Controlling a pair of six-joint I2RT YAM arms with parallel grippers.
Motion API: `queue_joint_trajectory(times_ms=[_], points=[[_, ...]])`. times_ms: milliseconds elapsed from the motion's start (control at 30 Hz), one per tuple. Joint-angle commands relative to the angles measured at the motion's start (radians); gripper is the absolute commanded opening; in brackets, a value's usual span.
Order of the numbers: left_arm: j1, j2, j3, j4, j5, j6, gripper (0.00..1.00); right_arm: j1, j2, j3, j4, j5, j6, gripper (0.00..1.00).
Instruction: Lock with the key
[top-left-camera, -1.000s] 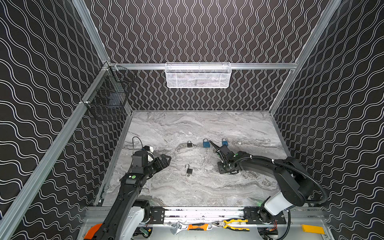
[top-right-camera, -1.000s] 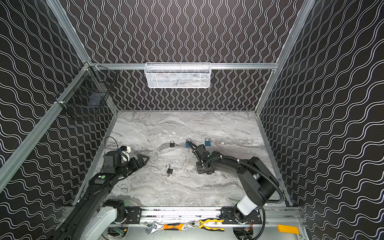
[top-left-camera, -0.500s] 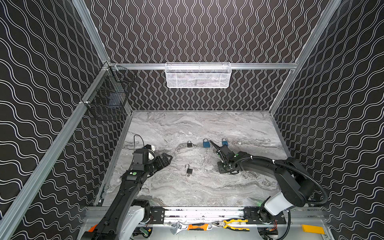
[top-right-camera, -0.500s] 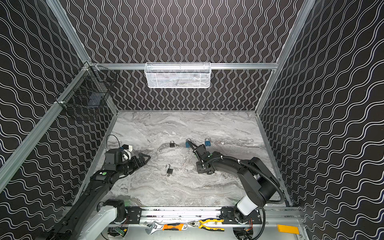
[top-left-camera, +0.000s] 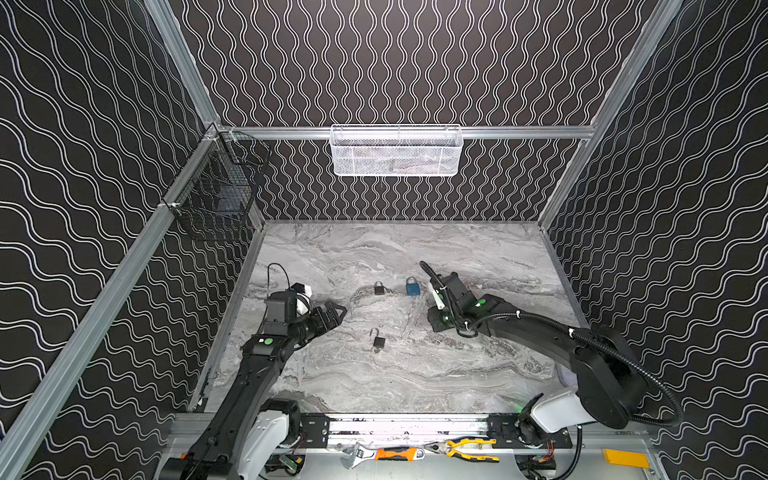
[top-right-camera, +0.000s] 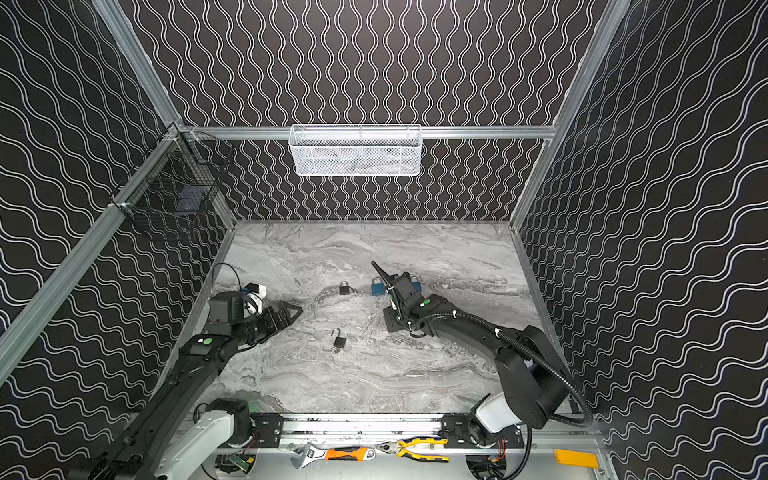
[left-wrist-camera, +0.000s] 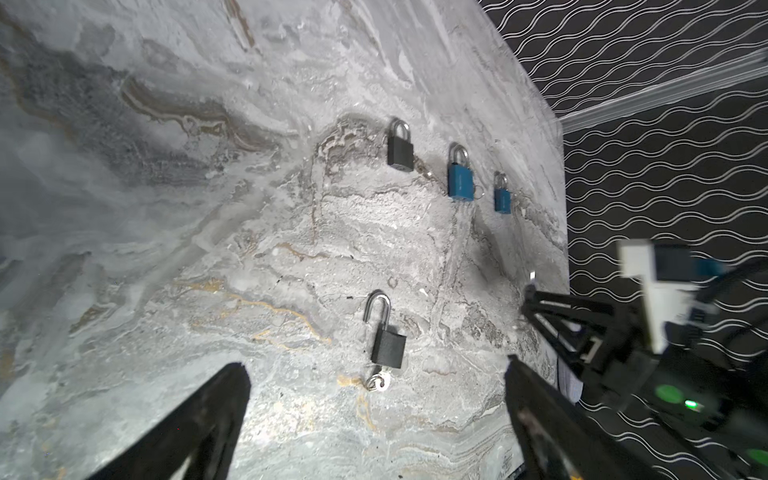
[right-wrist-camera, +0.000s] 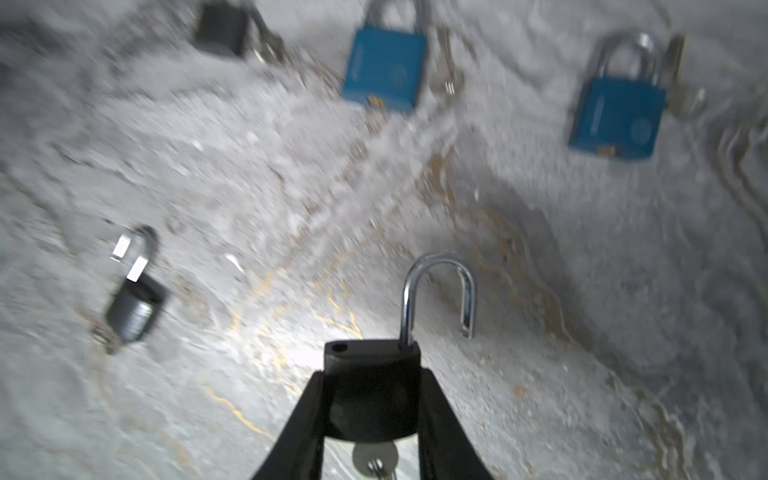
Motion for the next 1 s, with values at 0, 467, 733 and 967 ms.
queue_joint_trajectory(times_ms=[0, 467, 733, 967], points=[[-0.001, 0.048, -0.001, 0.064, 0.031, -0.033, 0.99, 0.001, -0.005, 0.028, 0.026, -0.039, -0.016, 0.16], [-0.063, 0.169, 0.081, 0.118, 0.167, -0.043, 0.99, 0.072, 0.023, 0.068, 0.058, -0.125, 0.005, 0.16], [-0.18, 0.239, 0.055, 0.313, 0.167, -0.172, 0.96, 0.122, 0.021, 0.089, 0.08, -0.16, -0.013, 0.16], [-0.273, 0.362, 0.108, 0.412, 0.138, -0.218, 0.91, 0.171, 0.038, 0.098, 0.109, -0.183, -0.025, 0.16]])
